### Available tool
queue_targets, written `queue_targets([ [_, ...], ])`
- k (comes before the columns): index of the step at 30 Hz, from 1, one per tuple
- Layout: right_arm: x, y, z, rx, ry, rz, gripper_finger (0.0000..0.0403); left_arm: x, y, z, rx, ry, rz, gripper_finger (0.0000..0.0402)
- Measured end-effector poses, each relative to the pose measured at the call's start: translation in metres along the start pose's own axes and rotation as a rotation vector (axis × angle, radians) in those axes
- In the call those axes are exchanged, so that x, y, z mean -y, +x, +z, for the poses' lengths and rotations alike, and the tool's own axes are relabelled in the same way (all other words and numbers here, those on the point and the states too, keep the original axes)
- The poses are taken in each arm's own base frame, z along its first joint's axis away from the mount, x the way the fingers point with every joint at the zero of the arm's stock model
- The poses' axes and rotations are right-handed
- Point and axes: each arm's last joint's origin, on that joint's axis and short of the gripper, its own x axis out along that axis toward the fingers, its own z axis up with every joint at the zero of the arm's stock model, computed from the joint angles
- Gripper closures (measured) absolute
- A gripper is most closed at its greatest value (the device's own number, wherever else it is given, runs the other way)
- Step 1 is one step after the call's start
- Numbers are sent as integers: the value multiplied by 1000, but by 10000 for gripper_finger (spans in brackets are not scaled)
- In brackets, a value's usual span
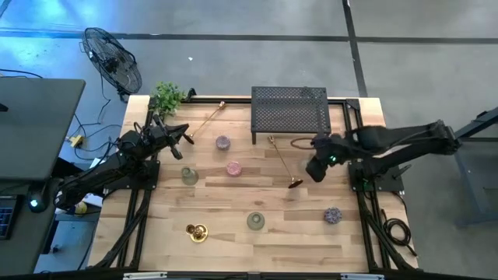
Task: Pick & Place candle stick holders
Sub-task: Put the top right transparent candle holder on the shelf
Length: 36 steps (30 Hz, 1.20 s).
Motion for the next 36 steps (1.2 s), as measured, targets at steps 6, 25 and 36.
queue_targets([
  [6, 15, -45, 42, 157, 4, -147, 242, 0, 0, 0, 0, 0, 1, 401],
  [25, 165, -8, 198, 14, 109, -357, 249, 1, 0, -4, -45, -26, -4, 401],
  [36, 204, -3, 193, -81, 198, -389, 236, 0, 0, -4, -44, -17, -4, 401],
])
